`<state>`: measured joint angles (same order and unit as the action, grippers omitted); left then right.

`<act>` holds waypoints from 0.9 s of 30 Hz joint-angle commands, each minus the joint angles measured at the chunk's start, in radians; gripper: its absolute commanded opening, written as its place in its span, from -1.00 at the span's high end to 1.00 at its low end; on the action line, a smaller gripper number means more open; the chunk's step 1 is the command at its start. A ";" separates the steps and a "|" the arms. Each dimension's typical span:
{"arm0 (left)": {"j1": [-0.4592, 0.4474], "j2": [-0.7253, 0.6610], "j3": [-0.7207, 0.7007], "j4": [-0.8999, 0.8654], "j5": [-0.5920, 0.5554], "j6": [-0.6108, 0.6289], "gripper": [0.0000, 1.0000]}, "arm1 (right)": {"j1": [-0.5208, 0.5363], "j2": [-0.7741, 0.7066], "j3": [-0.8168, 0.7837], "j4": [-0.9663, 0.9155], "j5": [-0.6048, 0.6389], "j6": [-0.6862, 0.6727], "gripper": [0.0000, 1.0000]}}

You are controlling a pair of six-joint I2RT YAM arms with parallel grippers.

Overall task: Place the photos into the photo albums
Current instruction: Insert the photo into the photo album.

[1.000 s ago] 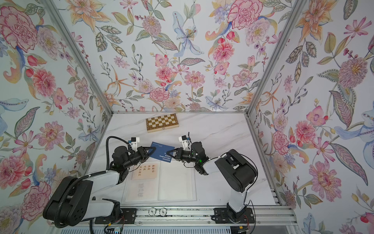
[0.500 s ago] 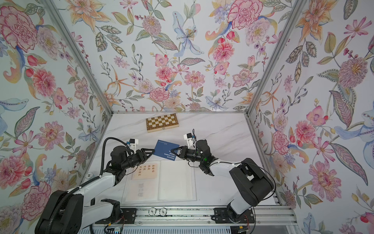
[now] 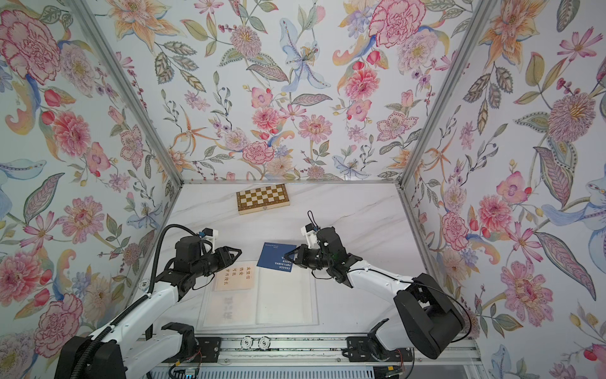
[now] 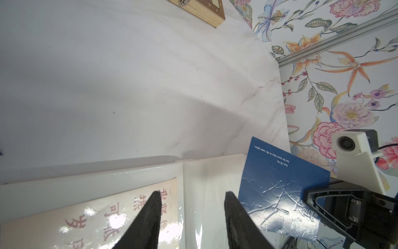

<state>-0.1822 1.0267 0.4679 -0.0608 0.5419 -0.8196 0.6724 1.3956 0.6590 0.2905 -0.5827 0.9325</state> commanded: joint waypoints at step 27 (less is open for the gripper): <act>-0.078 -0.095 0.013 -0.383 -0.352 0.199 0.07 | 0.357 0.021 0.270 -0.687 0.294 -0.074 1.00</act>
<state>-0.2512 0.9295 0.4957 -0.4126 0.2459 -0.6422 1.0039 1.3880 0.8890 -0.2920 -0.3801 0.8673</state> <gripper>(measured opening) 0.467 0.047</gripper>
